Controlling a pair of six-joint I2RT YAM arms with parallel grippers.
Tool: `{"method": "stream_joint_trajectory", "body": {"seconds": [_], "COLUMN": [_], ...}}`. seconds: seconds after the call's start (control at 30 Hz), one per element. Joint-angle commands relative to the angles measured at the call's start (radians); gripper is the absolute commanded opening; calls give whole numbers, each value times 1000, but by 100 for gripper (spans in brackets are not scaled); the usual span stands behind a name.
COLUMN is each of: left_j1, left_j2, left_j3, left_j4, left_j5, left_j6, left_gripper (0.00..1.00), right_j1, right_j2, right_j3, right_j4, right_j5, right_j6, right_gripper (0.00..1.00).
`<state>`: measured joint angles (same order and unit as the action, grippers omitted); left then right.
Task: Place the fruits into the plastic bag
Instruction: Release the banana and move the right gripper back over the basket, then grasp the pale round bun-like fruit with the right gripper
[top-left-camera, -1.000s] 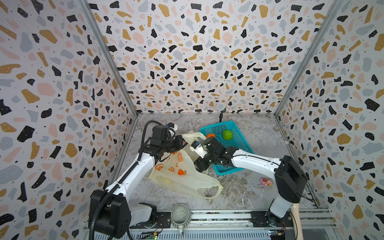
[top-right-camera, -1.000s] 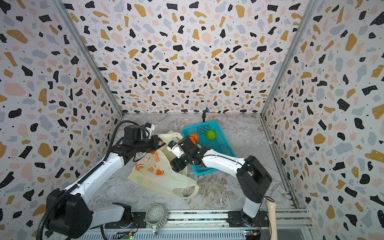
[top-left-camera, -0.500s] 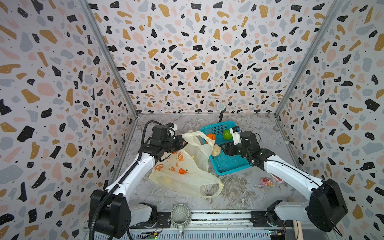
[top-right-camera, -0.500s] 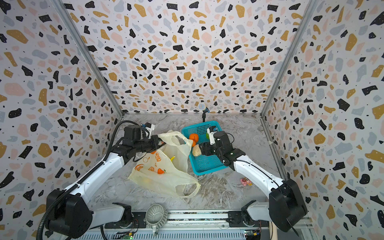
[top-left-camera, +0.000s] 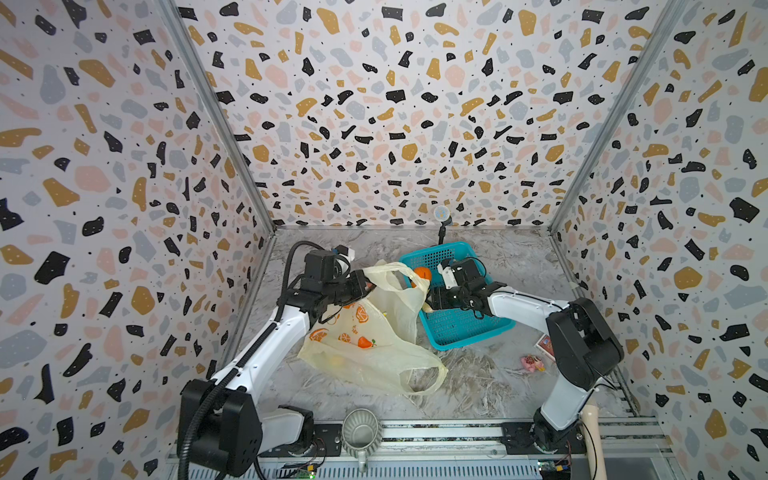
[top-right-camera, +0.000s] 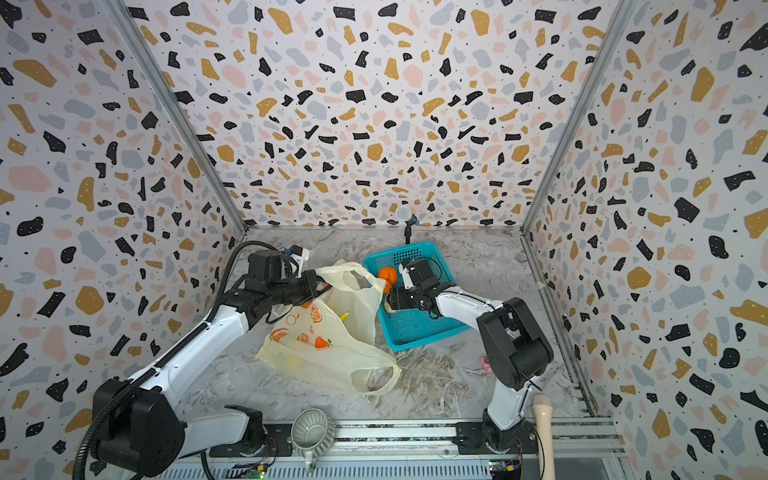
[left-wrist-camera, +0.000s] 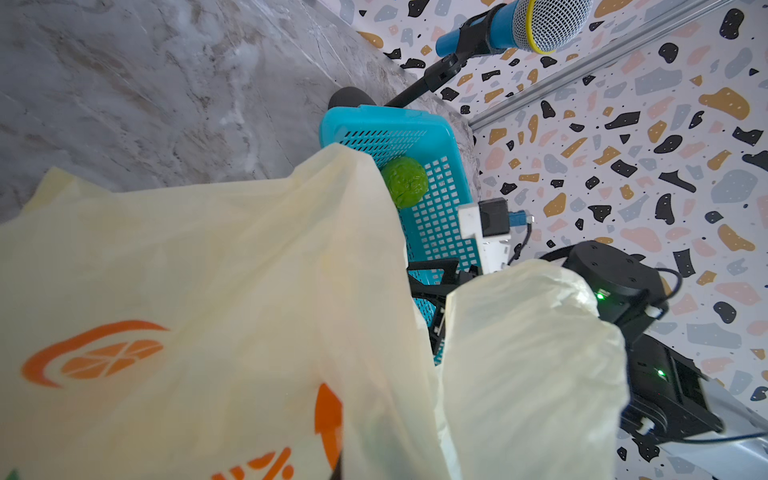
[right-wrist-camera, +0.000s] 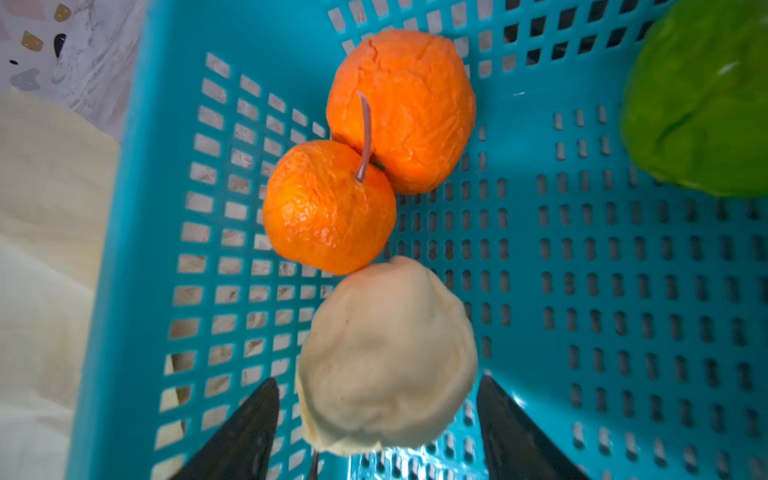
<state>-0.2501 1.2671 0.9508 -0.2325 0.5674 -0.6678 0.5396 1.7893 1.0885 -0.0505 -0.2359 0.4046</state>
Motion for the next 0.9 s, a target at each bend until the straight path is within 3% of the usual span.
{"method": "stream_joint_trajectory", "body": {"seconds": [0.0, 0.13, 0.27, 0.37, 0.6, 0.77, 0.87], "left_j1": [-4, -4, -4, -4, -3, -5, -4], "left_j2": [1, 1, 3, 3, 4, 13, 18], "left_j3": [14, 20, 27, 32, 31, 29, 35], "left_j4": [6, -5, -11, -14, -16, -9, -7], "left_j5": [17, 16, 15, 15, 14, 19, 22], "left_j6": [7, 13, 13, 15, 22, 25, 25], "left_gripper": [0, 0, 0, 0, 0, 0, 0], "right_j1": [2, 2, 0, -4, -5, 7, 65], "right_j2": [31, 68, 55, -6, -283, -473, -530], "right_j3": [48, 60, 44, 9, -86, -177, -206], "right_j4": [23, 31, 31, 30, -15, 6, 24], "right_j5": [-35, -43, -46, -30, -4, -178, -274], "right_j6": [13, 20, 23, 24, -20, -46, -72], "right_gripper": [74, 68, 48, 39, 41, 41, 40]}}
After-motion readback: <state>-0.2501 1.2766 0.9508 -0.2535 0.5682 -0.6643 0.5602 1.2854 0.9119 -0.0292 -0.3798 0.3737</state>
